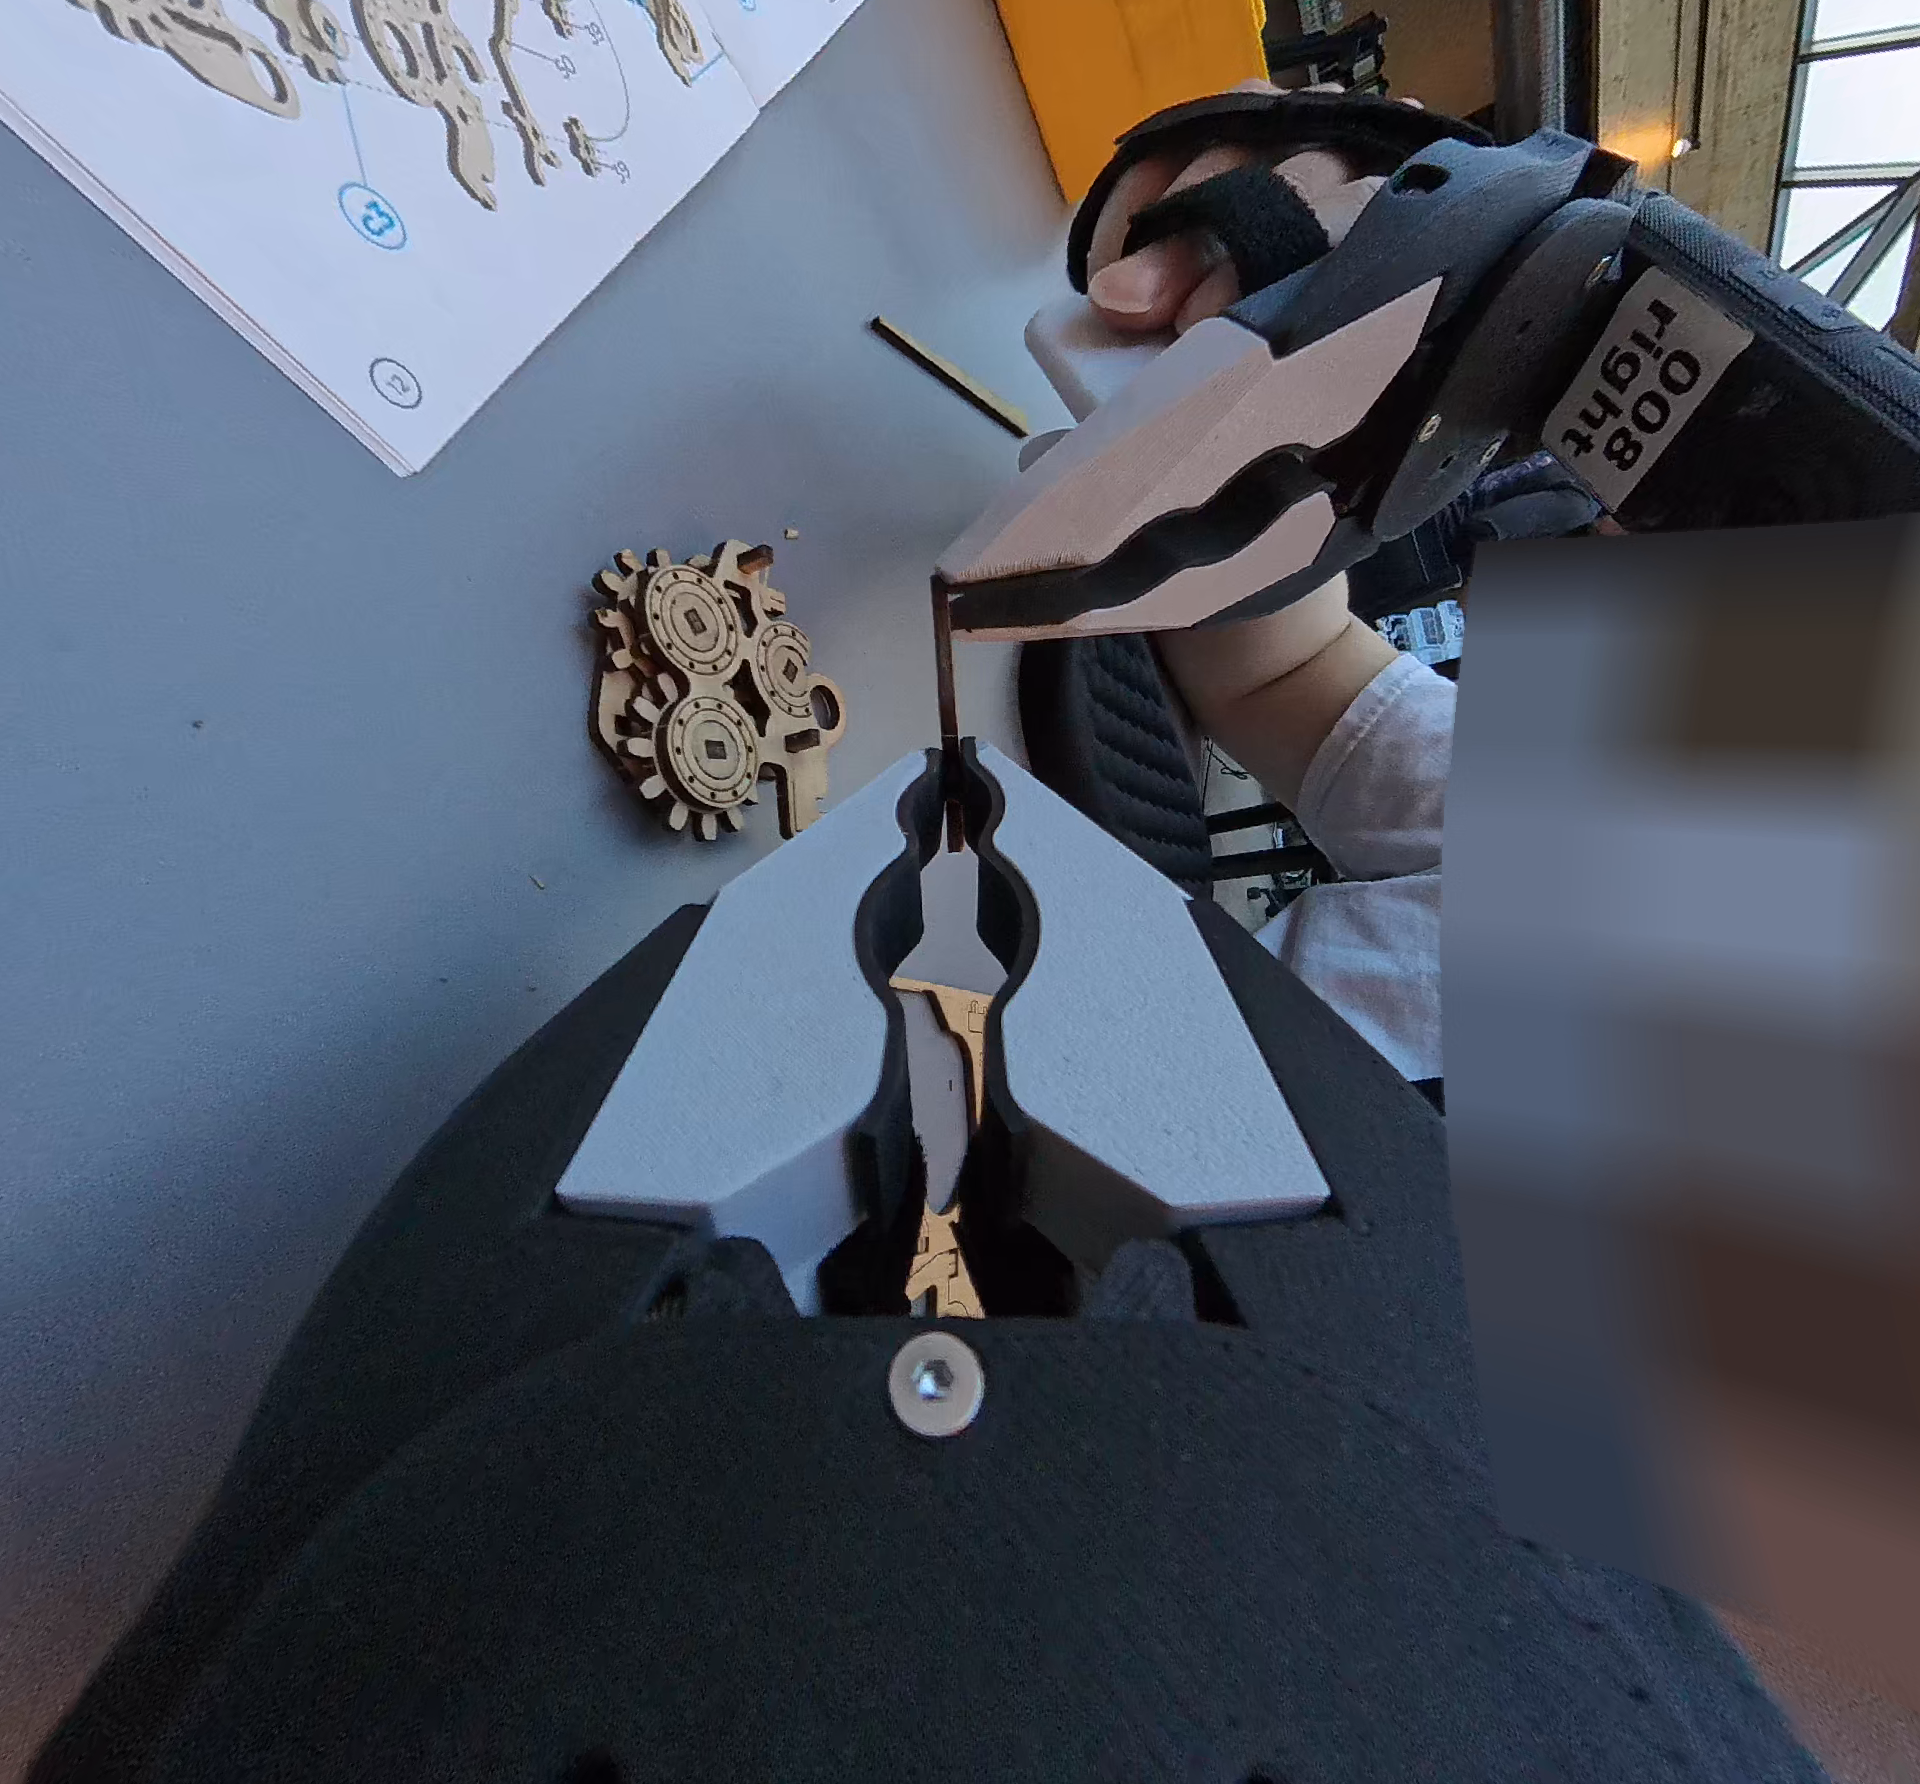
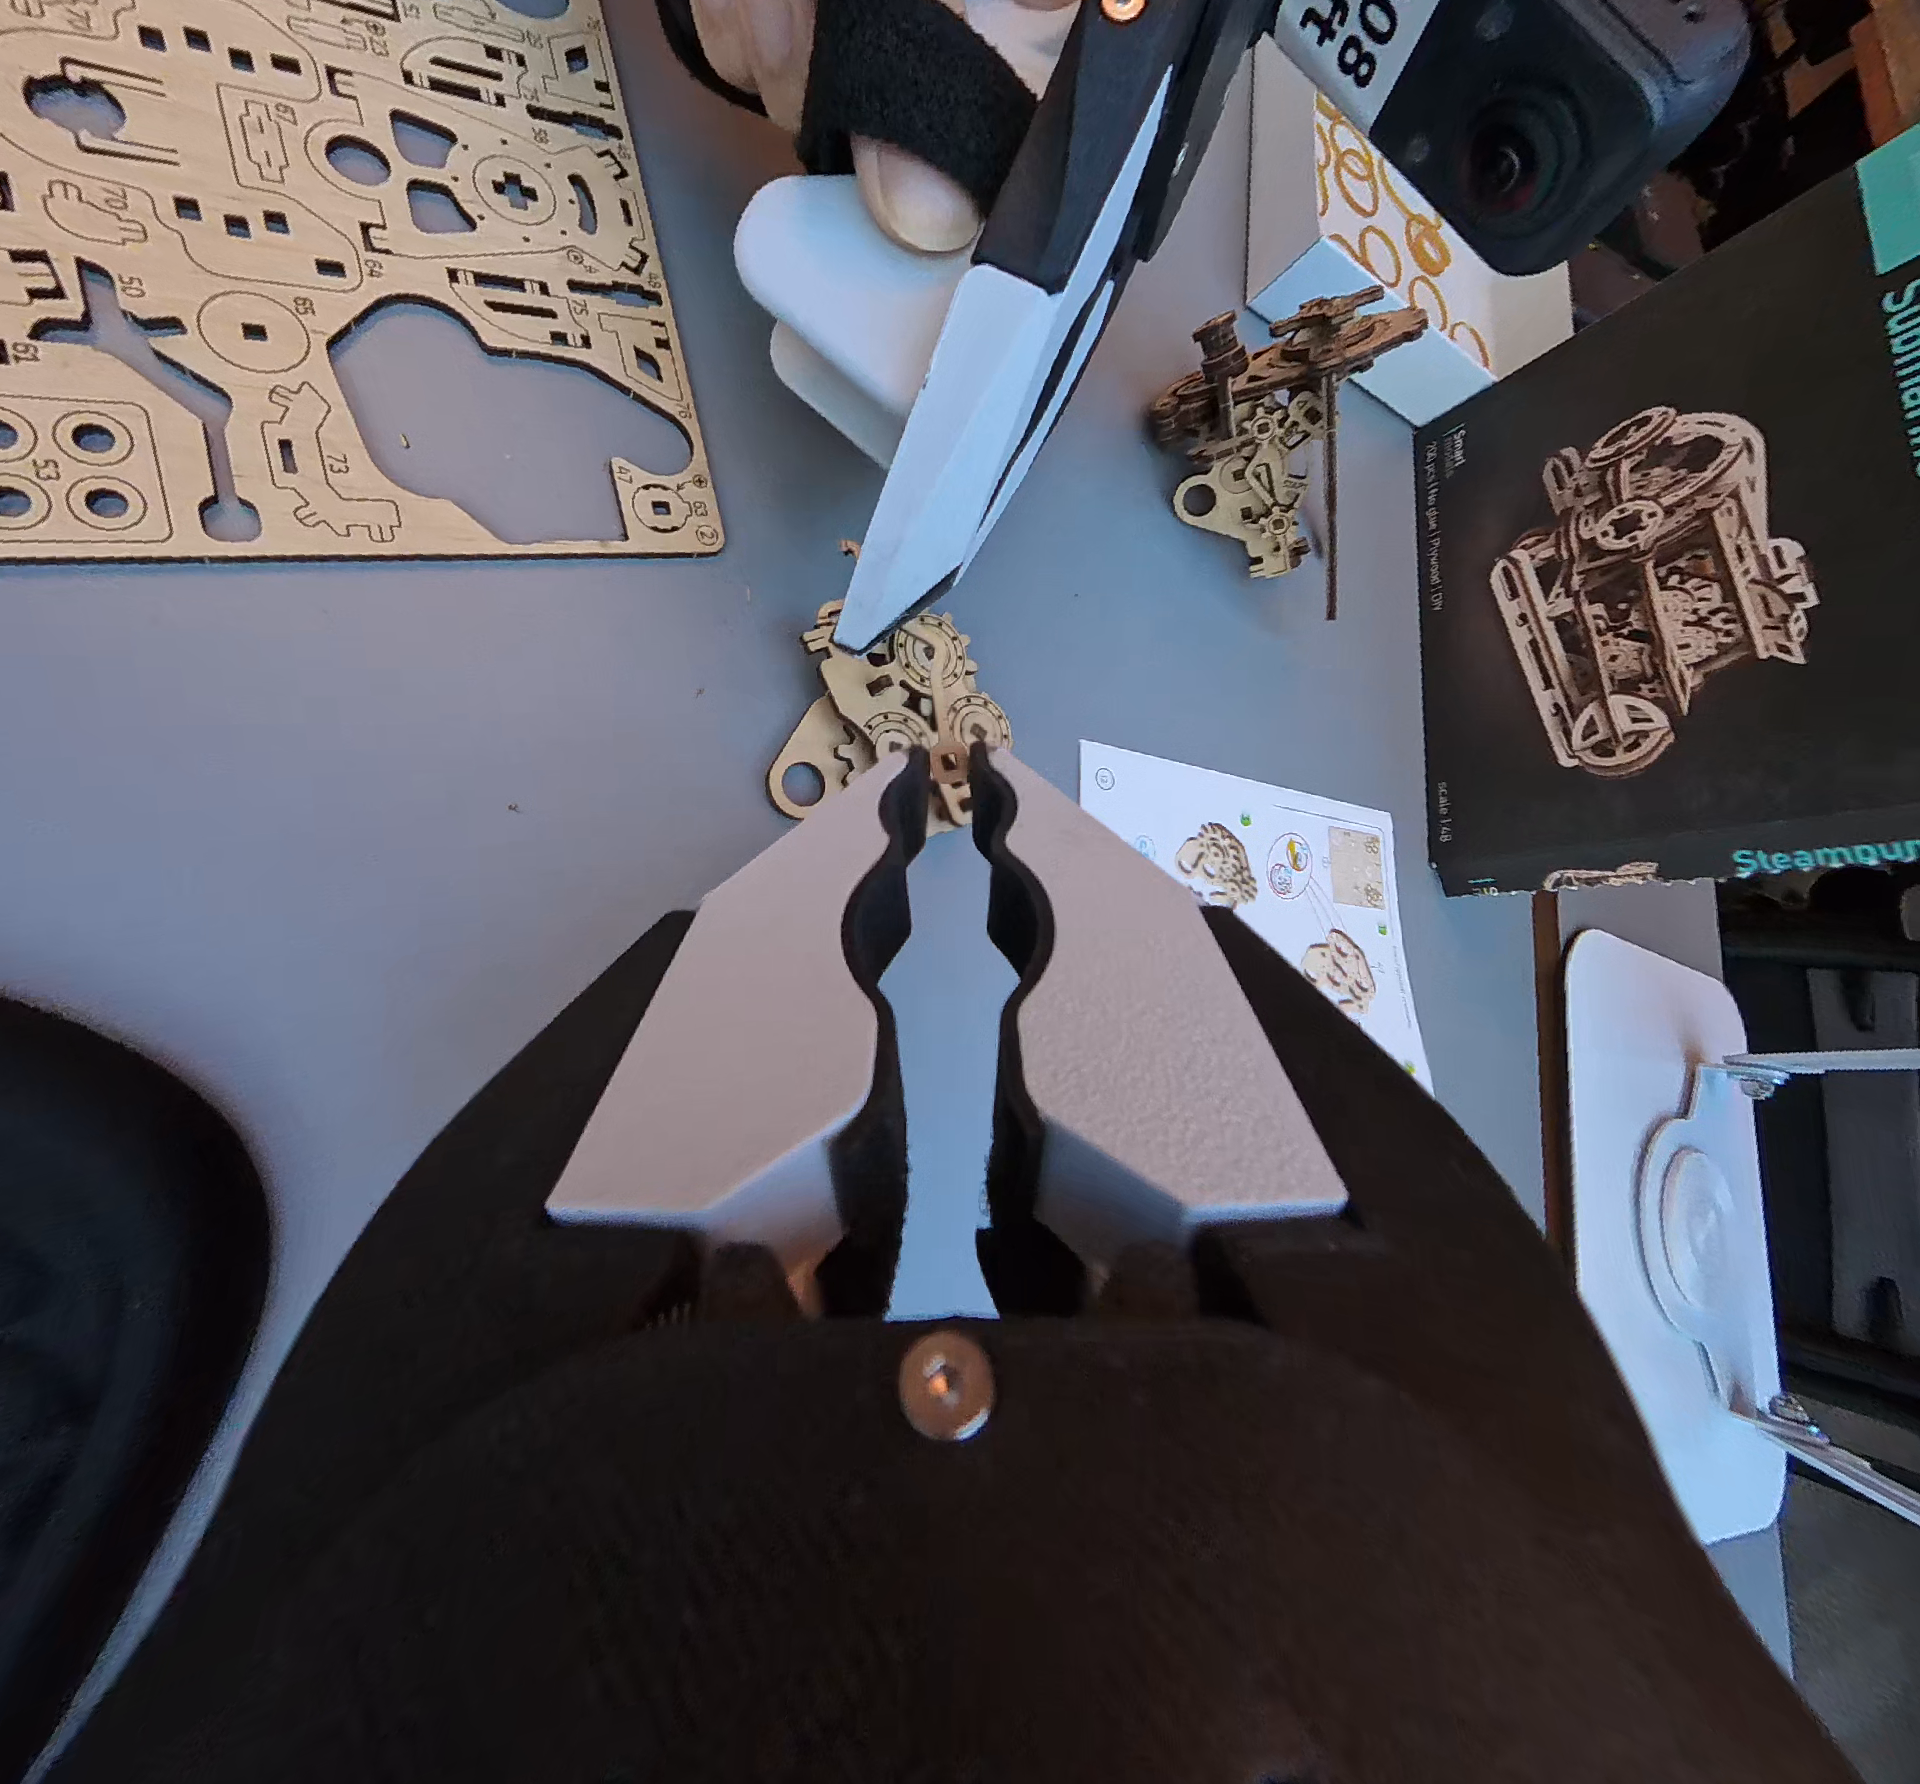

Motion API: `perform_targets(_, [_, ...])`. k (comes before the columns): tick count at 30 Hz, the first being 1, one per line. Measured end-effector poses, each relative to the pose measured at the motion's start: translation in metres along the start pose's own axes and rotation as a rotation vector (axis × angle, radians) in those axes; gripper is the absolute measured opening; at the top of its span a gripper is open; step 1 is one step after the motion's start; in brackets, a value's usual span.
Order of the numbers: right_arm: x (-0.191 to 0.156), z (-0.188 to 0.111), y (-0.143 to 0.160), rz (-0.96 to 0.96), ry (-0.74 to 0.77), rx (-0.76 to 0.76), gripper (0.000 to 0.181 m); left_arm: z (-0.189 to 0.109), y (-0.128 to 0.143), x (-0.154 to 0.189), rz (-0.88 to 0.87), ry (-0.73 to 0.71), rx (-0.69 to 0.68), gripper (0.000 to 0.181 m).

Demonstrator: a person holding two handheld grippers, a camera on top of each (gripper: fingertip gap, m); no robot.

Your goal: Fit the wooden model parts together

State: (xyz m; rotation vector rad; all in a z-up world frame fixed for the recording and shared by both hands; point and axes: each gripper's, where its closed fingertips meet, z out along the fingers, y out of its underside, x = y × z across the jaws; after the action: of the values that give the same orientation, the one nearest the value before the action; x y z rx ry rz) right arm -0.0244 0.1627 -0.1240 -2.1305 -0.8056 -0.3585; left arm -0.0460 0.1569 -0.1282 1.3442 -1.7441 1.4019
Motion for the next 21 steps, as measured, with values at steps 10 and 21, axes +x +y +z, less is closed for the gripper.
perform_targets(10, [0.001,0.009,0.012,-0.010,-0.152,-0.022,0.006,-0.023,-0.009,-0.007,0.060,-0.088,0.001,0.031])
perform_targets(21, [0.005,0.018,0.020,0.001,-0.367,-0.023,0.007,-0.021,-0.015,-0.039,0.286,-0.336,-0.037,0.039])
